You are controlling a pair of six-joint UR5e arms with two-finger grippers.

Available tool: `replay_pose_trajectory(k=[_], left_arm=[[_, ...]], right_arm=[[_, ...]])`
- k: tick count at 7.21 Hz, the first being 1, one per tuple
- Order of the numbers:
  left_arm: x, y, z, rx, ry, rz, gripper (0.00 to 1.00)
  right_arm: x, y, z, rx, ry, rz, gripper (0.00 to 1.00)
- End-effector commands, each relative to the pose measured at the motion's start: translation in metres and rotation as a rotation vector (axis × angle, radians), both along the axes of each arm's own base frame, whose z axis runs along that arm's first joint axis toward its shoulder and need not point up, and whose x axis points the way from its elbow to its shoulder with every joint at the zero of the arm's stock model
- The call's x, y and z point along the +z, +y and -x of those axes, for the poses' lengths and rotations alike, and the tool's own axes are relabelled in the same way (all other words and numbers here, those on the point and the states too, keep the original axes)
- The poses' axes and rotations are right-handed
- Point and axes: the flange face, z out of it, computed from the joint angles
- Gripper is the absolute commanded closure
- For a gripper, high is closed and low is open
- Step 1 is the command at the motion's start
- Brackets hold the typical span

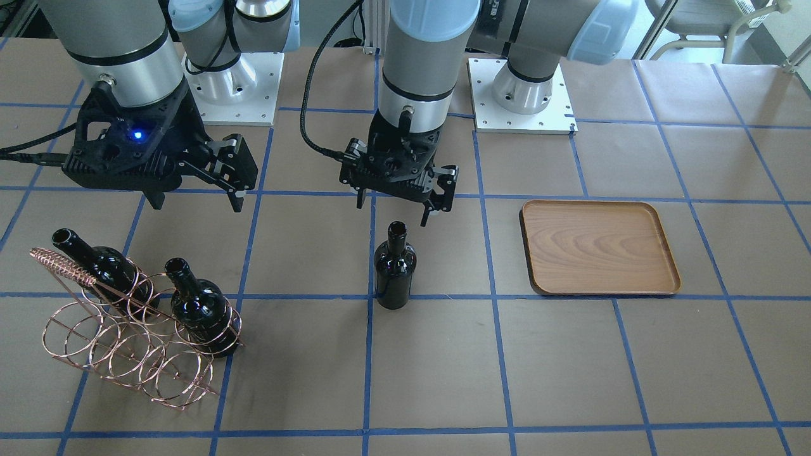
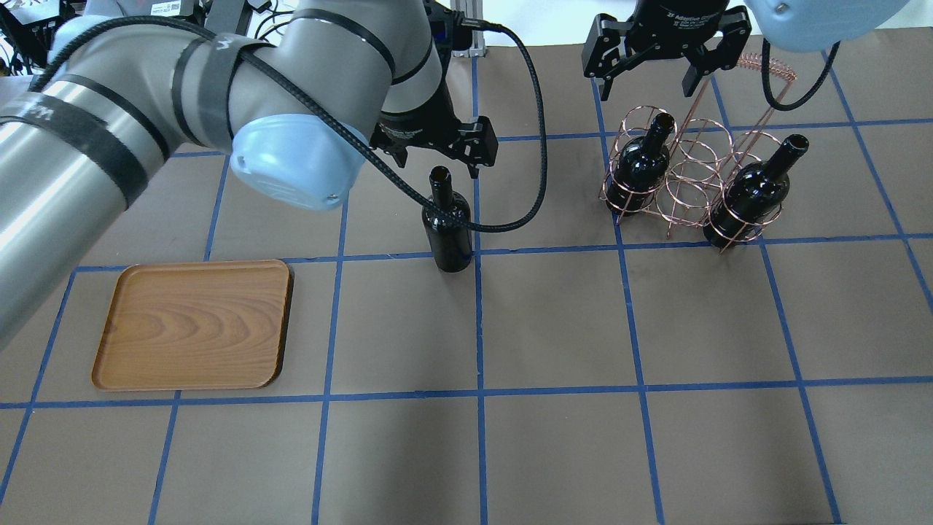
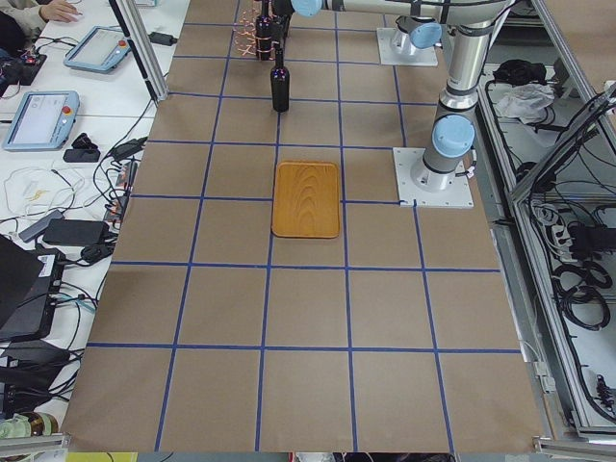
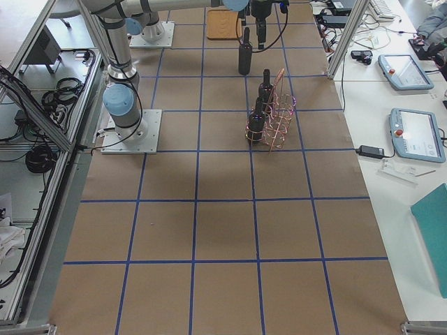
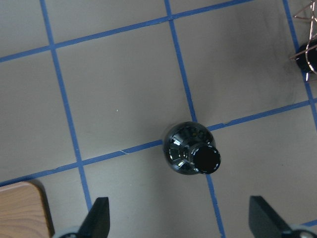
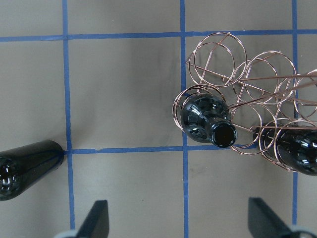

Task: Take wine from basket and place on tray
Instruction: 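Release the bottle and raise the right gripper while the left gripper reaches toward it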

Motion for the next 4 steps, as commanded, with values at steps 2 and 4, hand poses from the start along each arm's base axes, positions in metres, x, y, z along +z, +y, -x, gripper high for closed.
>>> replay_pose_trajectory(k=[2,4], left_arm=[[-0.044,-0.01,0.012,-0.085,-0.046,-0.063,0.05],[-0.044,-0.014,0.006,-0.118,-0.111,-0.041,0.06]], right_arm=[[-0.003,0.001,0.0,-0.001,-0.002,-0.007,0.0],[-0.003,0.0,0.0,-0.001,-0.001,-0.005,0.0]])
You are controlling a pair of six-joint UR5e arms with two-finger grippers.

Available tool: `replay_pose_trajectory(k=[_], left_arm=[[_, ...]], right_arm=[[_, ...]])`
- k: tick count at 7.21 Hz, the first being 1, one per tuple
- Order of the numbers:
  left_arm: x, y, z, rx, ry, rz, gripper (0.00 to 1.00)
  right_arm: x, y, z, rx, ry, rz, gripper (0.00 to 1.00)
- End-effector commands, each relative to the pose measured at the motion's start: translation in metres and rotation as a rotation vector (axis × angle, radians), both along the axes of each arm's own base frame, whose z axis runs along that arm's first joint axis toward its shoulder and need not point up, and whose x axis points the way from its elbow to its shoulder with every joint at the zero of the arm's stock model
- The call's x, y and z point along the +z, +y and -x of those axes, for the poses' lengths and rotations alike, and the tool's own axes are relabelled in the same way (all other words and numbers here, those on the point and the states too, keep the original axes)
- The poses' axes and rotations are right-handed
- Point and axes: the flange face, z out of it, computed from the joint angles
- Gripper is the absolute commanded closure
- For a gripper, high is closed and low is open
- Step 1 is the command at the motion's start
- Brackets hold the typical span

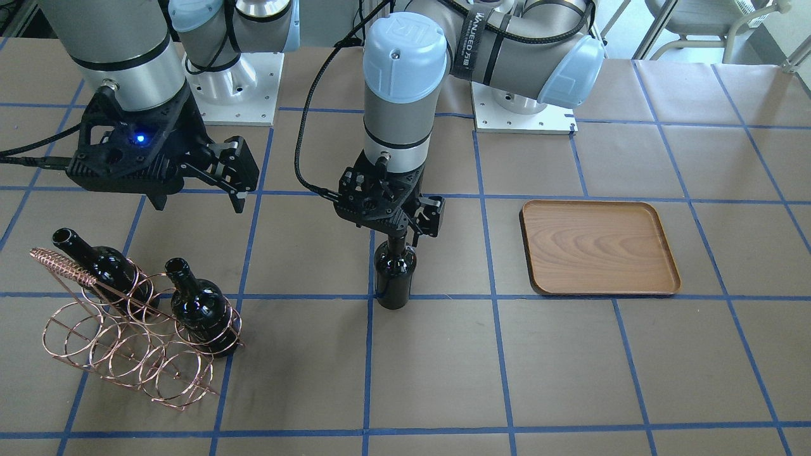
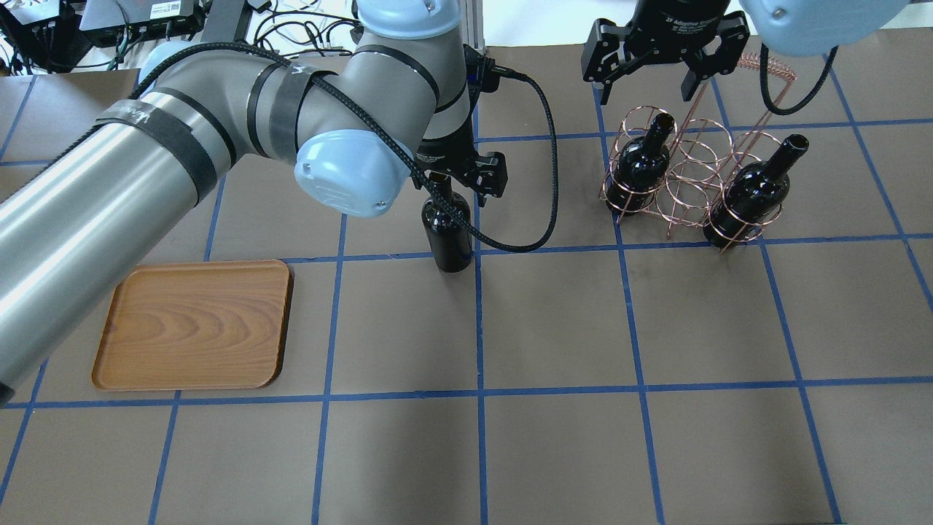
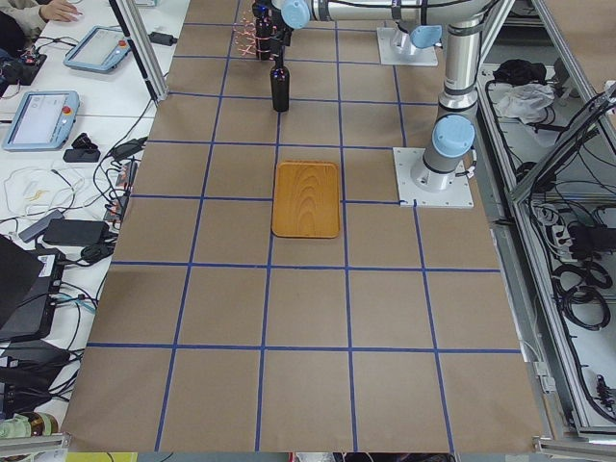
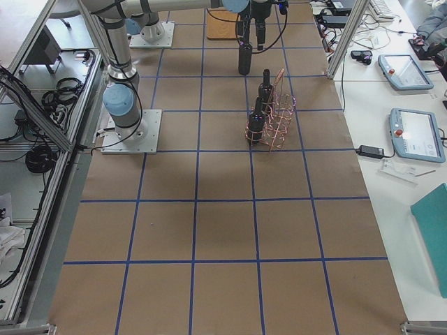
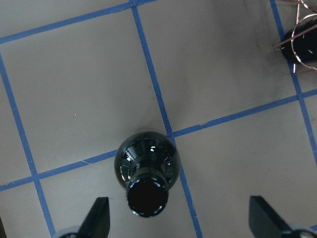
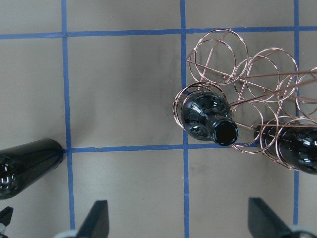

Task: Take wine from basket and place on tray
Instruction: 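Grasp the standing bottle's neck with the left gripper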

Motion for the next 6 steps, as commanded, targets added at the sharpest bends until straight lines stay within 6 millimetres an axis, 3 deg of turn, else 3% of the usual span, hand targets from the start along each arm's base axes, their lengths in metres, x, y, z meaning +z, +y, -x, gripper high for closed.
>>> replay_pose_trajectory(k=[1,2,4,6], left_arm=[[-0.002,-0.0034,-0.004,-0.014,-0.026,0.005,0.06],[-0.0054,-0.0049,-0.0035,-0.016,-0.027,0.002,0.13],[-0.0084,-0.0049,-0.0035,-0.014,-0.029,-0.005,0.56],[-0.0086,-0.0047,-0.0034,-0.016,-0.029,-0.007,0.9]], right_arm=[[-0.001,-0.0005,0.0,0.0,0.0,-0.001,0.0],[-0.0003,0.0001,0.0001,0.0,0.0,-0.001,0.0],[-0.0019,-0.0003,0.0,-0.002,0.001,-0.004,0.0],[-0.0019,-0.0003,0.0,-0.002,0.001,-0.004,0.0]])
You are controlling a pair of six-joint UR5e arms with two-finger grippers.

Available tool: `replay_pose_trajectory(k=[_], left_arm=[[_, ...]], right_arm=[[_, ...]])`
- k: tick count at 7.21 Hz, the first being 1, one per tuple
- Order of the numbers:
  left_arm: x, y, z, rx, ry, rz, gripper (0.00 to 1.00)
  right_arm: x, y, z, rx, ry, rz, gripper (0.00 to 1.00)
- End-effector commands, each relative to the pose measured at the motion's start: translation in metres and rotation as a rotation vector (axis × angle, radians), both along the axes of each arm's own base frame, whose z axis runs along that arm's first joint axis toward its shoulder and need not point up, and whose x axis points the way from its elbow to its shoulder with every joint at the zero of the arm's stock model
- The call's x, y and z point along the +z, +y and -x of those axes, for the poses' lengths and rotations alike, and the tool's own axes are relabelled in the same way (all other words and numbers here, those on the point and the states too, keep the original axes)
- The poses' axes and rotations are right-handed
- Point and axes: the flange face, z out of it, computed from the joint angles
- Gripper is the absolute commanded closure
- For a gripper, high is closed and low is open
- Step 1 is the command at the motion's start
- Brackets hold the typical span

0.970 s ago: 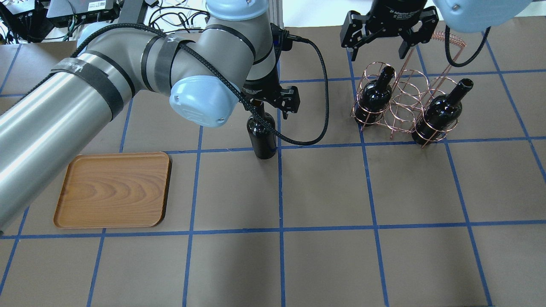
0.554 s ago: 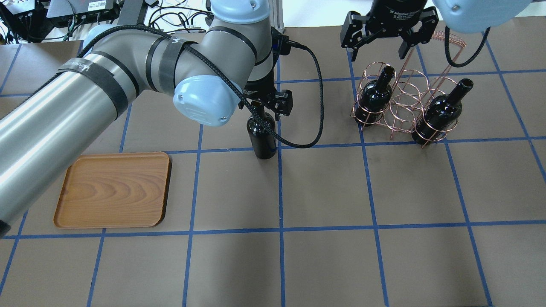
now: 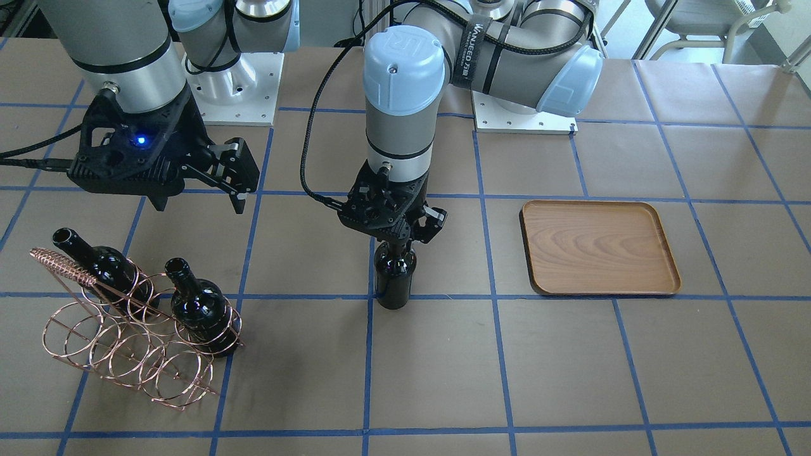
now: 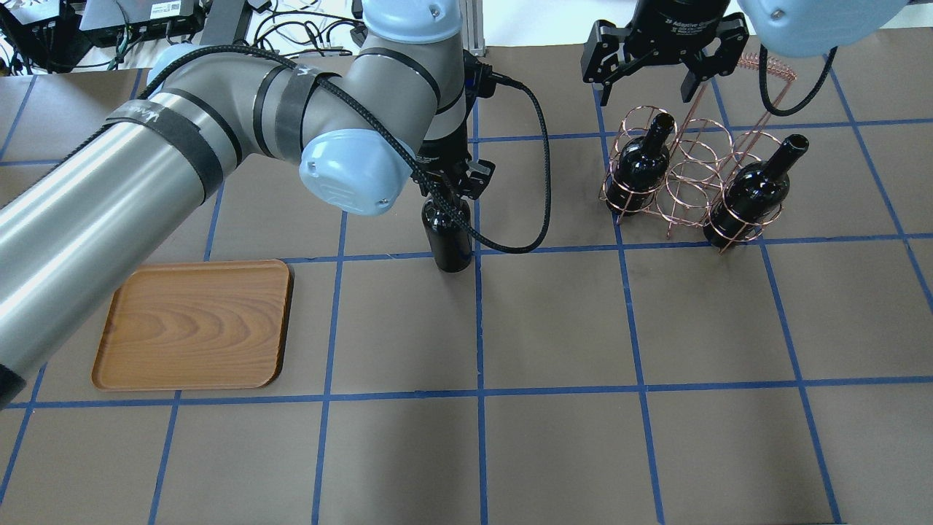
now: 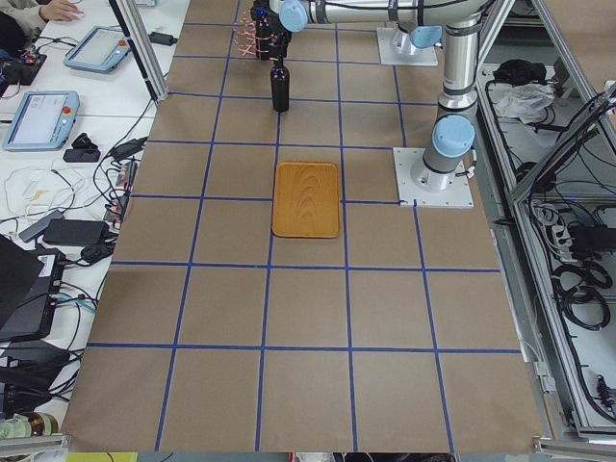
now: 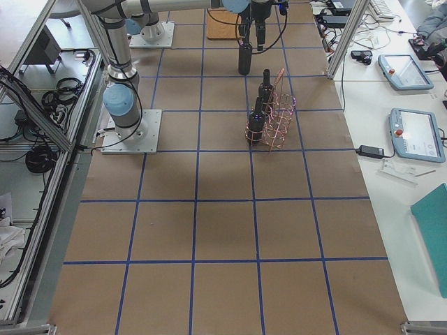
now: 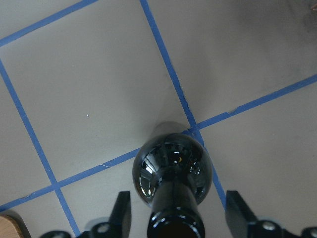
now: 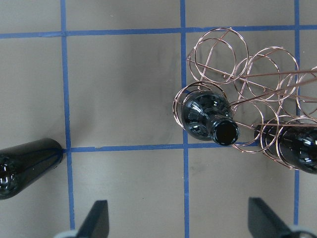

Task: Take wine from basket and place on tray
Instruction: 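Grasp the standing bottle's neck with the left gripper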

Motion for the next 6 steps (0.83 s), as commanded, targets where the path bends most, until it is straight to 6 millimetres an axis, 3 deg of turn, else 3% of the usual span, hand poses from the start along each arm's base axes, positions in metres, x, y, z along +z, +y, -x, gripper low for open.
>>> replay_pose_trajectory(k=[1,3,4,6], left_arm=[[0.001,0.0,0.001,-0.001,0.007,-0.001,1.0],[0.011,0.003,-0.002,0.001,0.002,0.016,1.0],[0.02,0.001,-0.019,0.027,-0.006,-0.002,1.0],[0.052,-0.011,-0.09,0.126,-0.041,0.002,1.0]], right_arm=[[0.0,0.0,0.0,0.0,0.001,0.001,0.0],[0.001,0.001,0.0,0.0,0.001,0.001,0.0],[0.0,0.0,0.0,0.0,0.001,-0.001,0.0],[0.0,0.0,0.0,0.0,0.001,-0.001,0.0]])
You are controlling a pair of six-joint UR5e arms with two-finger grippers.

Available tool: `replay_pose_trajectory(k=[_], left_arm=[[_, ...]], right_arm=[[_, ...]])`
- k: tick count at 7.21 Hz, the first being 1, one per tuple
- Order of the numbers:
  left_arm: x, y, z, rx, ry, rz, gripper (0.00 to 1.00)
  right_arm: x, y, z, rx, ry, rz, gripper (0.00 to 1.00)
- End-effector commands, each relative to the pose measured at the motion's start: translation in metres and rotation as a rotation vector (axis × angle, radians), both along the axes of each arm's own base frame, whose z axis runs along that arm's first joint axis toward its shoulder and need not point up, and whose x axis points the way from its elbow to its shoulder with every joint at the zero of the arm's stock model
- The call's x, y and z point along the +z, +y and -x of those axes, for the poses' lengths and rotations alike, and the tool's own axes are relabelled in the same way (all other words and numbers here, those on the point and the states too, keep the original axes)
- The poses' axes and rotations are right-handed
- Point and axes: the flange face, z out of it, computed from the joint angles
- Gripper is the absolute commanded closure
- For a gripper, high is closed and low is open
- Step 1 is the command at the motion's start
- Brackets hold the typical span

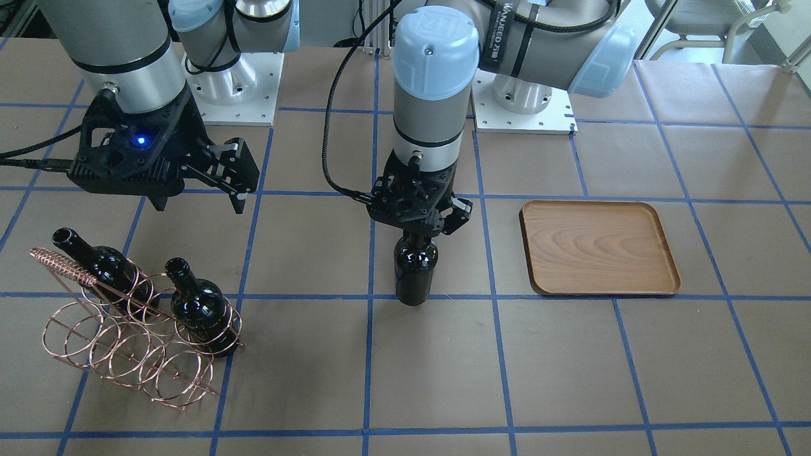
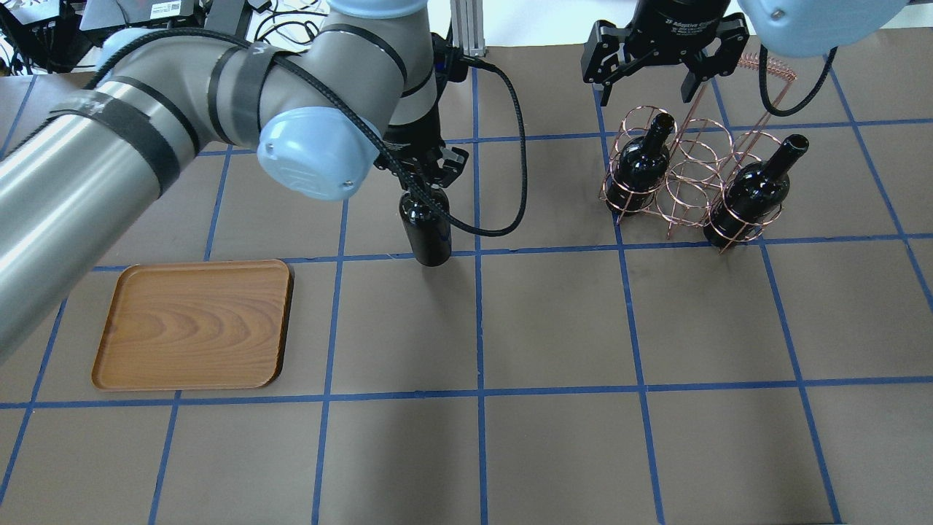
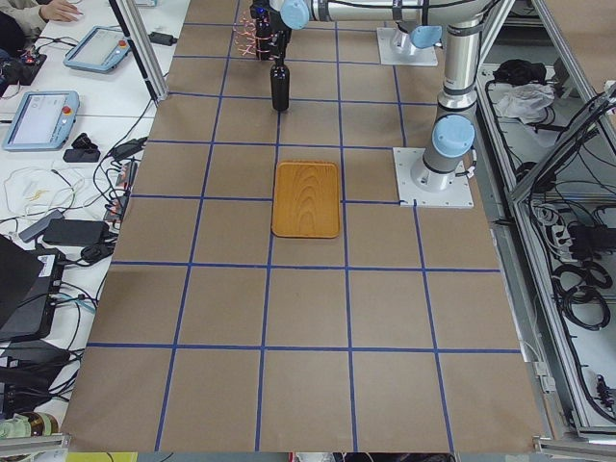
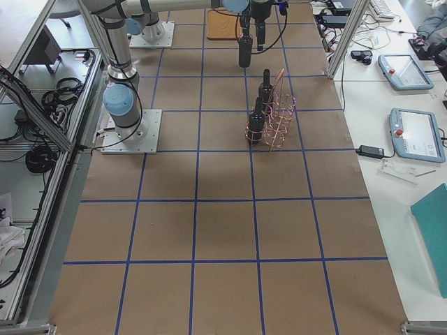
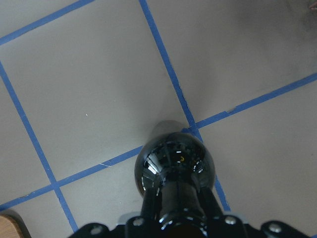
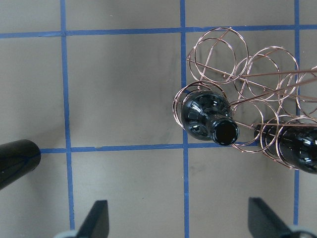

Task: Take wine from basket and place on tray
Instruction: 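Carry the bottle with the left gripper onto the wooden tray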

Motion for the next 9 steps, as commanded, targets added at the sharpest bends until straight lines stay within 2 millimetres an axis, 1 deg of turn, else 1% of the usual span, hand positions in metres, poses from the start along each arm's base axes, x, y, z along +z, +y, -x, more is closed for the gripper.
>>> replay_pose_trajectory(k=[1,2,3,4,5,6,7,8,9], left_arm=[[0.031,-0.009,-0.085,0.041,-0.052,-0.016,1.0],[0.047,-0.011,-0.132,0.05,-0.056,-0.009,1.0],[0.057,-0.011,-0.176,0.044,-0.06,-0.002,1.0],[0.057,-0.007,-0.215,0.041,-0.063,-0.013,1.0],[0.045,0.007,-0.259,0.024,-0.064,-0.032,1.0],[0.035,0.027,-0.294,0.07,-0.054,-0.042,1.0],[0.029,0.04,-0.31,0.046,-0.055,-0.051,1.0],[0.027,0.047,-0.337,0.076,-0.049,-0.054,1.0],[0.015,0.054,-0.364,0.104,0.038,-0.067,1.0]], right_arm=[[0.0,0.0,0.0,0.0,0.0,0.001,0.0],[0.0,0.0,0.0,0.0,0.0,0.001,0.0],[0.0,0.0,0.001,-0.002,0.0,0.001,0.0],[0.0,0.0,0.0,0.0,-0.002,0.001,0.0],[0.0,0.0,0.0,0.0,-0.002,0.001,0.0],[0.001,0.0,0.001,-0.001,-0.002,0.003,0.0],[0.0,0.0,0.0,0.0,-0.002,0.001,0.0],[0.0,0.0,0.0,0.0,0.0,0.001,0.0],[0.0,0.0,0.001,-0.001,-0.002,0.001,0.0]])
